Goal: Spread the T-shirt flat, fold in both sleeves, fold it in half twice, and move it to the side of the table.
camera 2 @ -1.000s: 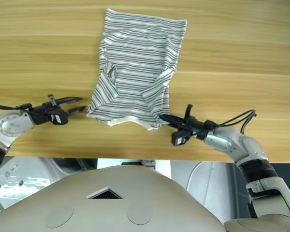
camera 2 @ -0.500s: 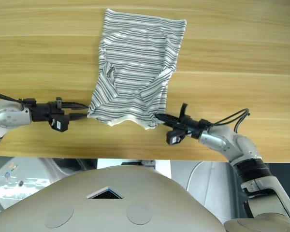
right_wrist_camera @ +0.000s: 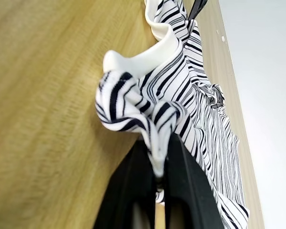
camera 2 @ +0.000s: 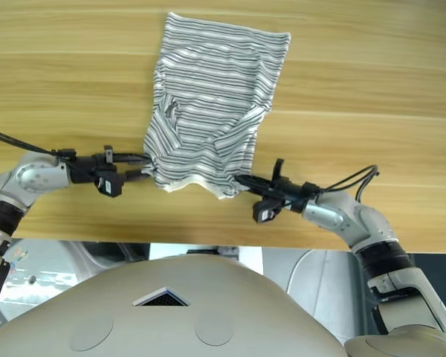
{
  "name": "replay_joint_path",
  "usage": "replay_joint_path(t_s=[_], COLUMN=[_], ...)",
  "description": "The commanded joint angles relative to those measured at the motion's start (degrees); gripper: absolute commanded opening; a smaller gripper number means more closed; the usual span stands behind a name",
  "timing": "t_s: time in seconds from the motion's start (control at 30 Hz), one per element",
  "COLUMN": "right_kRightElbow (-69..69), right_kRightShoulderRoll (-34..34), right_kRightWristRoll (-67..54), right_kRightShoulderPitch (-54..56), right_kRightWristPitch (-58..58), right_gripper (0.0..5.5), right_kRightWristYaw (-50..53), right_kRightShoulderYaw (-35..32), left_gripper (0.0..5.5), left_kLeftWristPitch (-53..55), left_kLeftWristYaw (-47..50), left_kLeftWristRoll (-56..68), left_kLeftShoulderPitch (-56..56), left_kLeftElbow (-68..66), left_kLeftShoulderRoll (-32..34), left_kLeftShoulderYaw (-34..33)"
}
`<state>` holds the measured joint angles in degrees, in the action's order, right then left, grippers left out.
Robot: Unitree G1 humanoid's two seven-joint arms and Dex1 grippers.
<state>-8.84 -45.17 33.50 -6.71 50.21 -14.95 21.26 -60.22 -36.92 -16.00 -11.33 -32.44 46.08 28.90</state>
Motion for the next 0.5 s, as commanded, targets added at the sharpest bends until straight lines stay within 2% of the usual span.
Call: replay_joint_path(t_s=[0.03, 0.23, 0.5], right_kRightElbow=[-2.0, -2.4, -3.4], right_kRightShoulderRoll=[0.4, 0.2, 0.1], right_kRightWristRoll=[2.7, 2.9, 2.9], right_kRightShoulderPitch=[-0.7, -0.5, 0.3], right_kRightWristPitch=[-0.9, -0.7, 0.0], right_gripper=[0.00, 0.00, 0.00], right_kRightWristYaw=[-0.6, -0.2, 0.0], right_kRightShoulderYaw=[1.2, 1.1, 1.5], left_gripper=[1.59, 1.59, 0.71], left_kLeftWristPitch=[3.4, 1.3, -1.8], left_kLeftWristYaw=[1.7, 3.3, 3.0], left_kLeftWristRoll=[-8.2, -8.2, -8.9], left_kLeftShoulderPitch=[2.4, 3.9, 3.8], left_kLeftElbow=[-6.3, -7.5, -9.2], left_kLeftShoulderRoll=[-1.5, -0.4, -1.4], left_kLeftShoulderYaw=[2.1, 2.8, 4.6])
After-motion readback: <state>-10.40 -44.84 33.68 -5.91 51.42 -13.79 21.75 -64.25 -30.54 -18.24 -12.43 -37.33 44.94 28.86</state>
